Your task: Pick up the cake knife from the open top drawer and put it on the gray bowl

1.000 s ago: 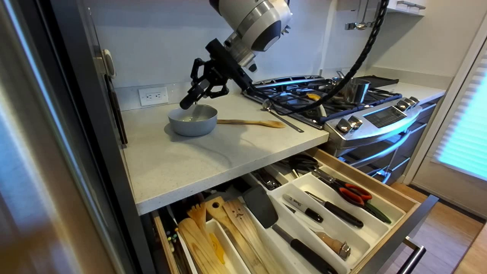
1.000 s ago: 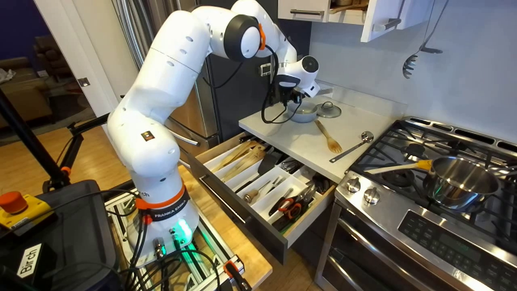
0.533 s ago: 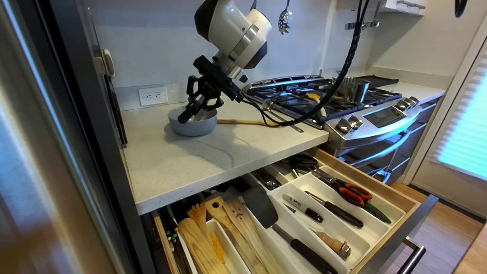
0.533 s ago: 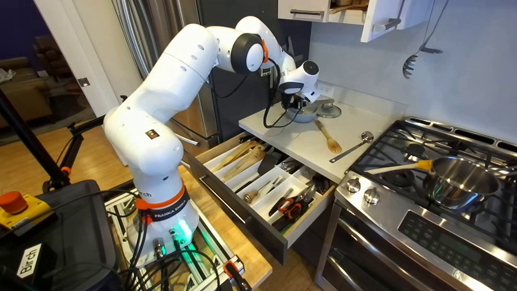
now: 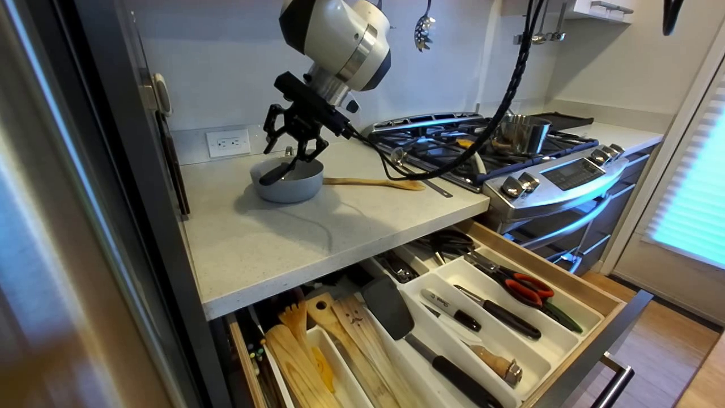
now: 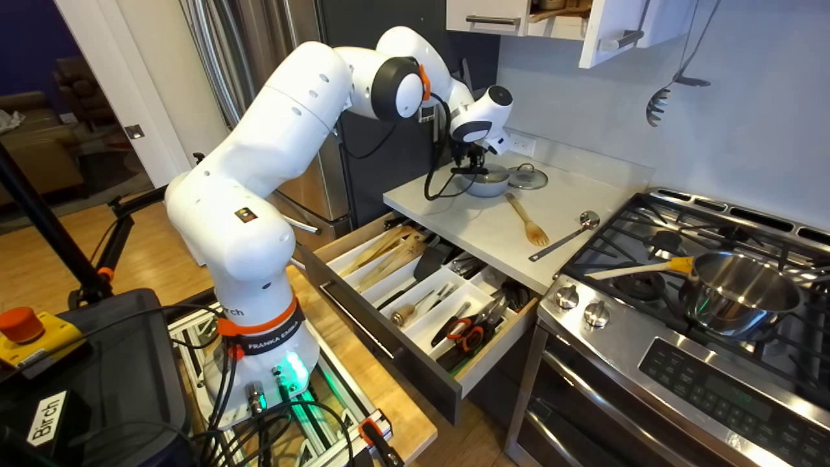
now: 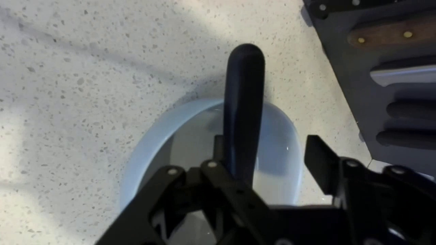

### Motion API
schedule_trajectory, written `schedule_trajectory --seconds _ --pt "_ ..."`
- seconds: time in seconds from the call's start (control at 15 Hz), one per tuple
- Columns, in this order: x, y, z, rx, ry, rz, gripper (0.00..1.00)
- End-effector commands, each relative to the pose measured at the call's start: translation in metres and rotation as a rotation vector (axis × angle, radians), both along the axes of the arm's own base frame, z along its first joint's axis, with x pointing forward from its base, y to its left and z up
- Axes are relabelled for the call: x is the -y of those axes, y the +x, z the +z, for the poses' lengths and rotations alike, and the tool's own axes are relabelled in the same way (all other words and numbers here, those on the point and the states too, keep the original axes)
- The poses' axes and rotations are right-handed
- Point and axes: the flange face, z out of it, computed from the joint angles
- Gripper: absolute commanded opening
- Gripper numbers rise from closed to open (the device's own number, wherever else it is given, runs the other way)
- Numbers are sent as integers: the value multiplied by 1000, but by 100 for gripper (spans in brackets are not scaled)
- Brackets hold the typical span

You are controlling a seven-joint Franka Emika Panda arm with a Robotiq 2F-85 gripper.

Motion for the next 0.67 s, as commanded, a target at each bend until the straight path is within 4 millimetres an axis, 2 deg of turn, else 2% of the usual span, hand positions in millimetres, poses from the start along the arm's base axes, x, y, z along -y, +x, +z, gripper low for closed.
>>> schedule_trajectory --seconds 0.0,0.07,0.13,0.6 --pt "3 -7 34 27 -138 -23 93" --pt "5 -12 46 43 -190 -23 99" --pt "6 -18 52 39 -248 -16 100" --pt "7 -100 88 -18 -511 159 100"
